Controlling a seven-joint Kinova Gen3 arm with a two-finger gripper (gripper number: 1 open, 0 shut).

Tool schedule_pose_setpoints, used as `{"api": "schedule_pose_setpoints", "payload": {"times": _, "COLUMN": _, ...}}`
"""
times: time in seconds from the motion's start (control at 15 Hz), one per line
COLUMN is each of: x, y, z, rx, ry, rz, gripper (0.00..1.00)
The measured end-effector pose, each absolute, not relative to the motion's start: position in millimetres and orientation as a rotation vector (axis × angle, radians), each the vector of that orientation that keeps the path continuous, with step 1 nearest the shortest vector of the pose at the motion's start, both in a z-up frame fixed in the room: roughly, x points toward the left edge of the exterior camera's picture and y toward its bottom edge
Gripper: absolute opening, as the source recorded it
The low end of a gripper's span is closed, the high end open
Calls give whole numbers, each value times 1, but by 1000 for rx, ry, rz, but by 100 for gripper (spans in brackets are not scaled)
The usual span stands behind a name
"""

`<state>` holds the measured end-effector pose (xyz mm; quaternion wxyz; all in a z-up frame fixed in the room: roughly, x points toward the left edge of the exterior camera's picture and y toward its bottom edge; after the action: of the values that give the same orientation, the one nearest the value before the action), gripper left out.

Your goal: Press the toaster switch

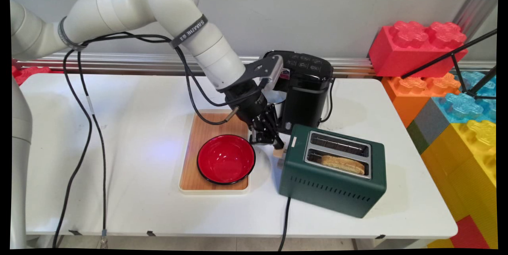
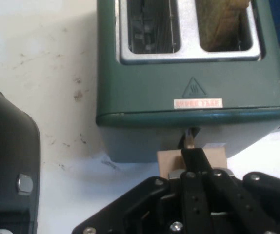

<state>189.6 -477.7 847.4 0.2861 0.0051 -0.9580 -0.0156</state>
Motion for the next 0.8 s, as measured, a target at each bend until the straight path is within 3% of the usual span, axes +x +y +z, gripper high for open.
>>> {"api": "schedule_pose_setpoints", "payload": {"times": 0.8, "x": 188, "y": -476, "z": 828, "rx": 39, "ry": -2555, "rz": -42, "gripper": 0}}
